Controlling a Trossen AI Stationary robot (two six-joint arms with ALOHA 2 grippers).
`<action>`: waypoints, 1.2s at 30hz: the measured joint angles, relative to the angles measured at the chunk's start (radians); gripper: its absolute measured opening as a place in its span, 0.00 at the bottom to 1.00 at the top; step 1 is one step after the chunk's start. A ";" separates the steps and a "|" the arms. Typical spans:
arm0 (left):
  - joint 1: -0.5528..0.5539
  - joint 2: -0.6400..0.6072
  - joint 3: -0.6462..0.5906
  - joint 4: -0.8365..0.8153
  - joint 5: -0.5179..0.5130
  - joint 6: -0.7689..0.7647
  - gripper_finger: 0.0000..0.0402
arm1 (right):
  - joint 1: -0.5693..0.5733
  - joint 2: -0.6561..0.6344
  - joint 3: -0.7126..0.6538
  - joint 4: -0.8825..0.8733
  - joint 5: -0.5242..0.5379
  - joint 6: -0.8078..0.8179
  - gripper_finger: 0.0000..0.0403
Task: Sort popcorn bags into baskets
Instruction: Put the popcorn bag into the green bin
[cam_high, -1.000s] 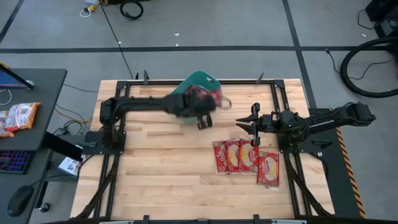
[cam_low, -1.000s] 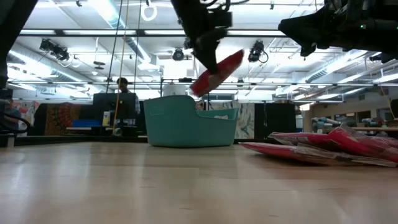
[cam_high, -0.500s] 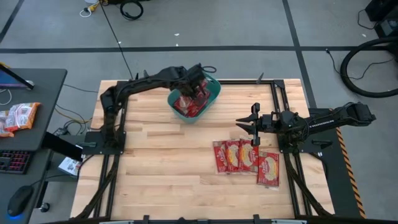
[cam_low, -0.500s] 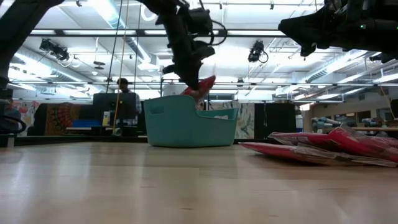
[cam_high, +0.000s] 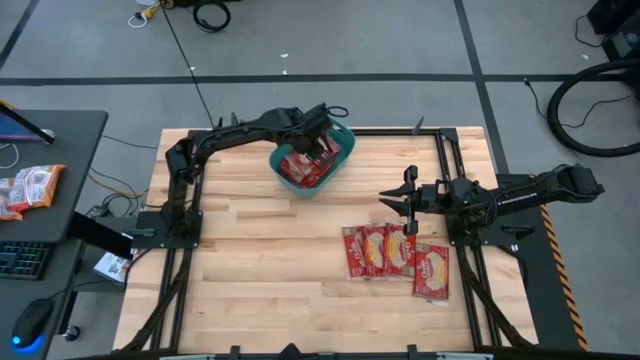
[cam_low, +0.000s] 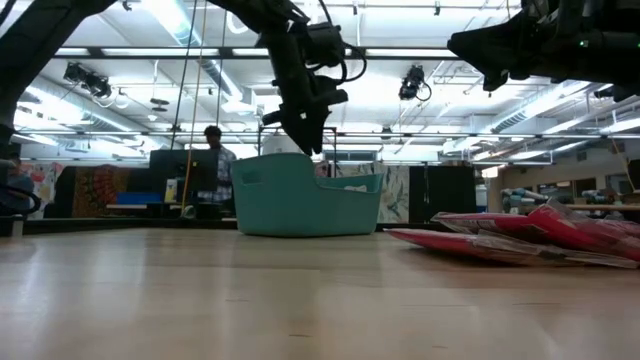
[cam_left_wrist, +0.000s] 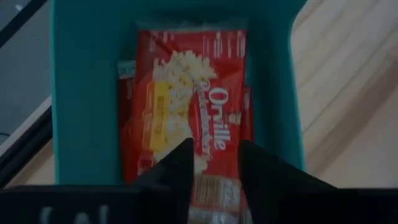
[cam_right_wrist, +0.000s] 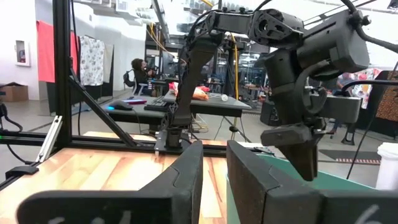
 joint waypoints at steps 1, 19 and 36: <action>-0.002 0.000 0.000 -0.007 0.000 0.010 0.35 | 0.000 0.000 0.000 0.000 0.000 0.000 0.19; -0.397 0.041 0.000 0.219 0.148 0.887 0.38 | 0.000 0.000 0.000 -0.001 0.000 0.000 0.19; -0.591 0.255 -0.001 0.309 -0.023 1.200 0.37 | 0.001 -0.156 0.000 -0.206 0.098 -0.022 0.19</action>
